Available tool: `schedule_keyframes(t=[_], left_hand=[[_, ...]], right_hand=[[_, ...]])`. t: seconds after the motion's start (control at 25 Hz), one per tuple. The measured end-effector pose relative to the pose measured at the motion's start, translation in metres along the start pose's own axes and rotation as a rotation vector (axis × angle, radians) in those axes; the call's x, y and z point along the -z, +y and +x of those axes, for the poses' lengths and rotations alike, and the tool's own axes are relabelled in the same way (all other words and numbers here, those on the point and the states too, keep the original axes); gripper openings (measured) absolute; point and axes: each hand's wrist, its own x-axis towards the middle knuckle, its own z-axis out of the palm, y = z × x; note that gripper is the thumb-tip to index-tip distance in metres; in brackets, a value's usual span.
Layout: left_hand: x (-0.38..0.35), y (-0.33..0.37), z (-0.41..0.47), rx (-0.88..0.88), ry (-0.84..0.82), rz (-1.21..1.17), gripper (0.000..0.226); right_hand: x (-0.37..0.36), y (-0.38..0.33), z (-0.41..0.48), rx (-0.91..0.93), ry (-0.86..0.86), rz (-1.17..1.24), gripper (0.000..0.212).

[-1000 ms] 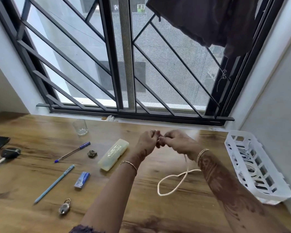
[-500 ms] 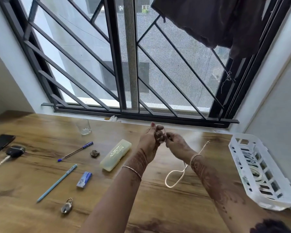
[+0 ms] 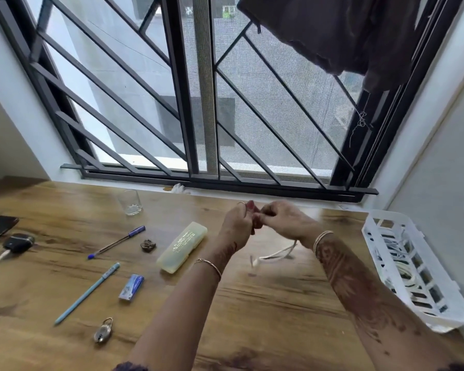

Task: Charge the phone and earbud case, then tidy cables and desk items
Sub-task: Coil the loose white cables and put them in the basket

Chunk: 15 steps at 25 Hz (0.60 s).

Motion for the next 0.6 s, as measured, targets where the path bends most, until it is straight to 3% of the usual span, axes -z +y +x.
schedule_keyframes(t=[0.12,0.36,0.48,0.6], left_hand=[[0.0,0.011,-0.001,-0.04,-0.025,-0.011,0.057],[0.002,0.031,-0.011,0.157,-0.022,-0.514,0.056],[0.002,0.037,-0.005,0.214,-0.015,-0.896,0.051],[0.004,0.035,0.005,0.237,0.028,-0.98,0.044]], right_hand=[[0.018,0.003,0.008,0.017,0.066,0.208,0.022],[0.027,0.014,0.021,-0.058,0.21,0.488,0.02],[0.005,0.02,0.019,-0.049,0.17,0.513,0.02],[-0.014,0.02,0.012,-0.048,0.11,0.392,0.026]])
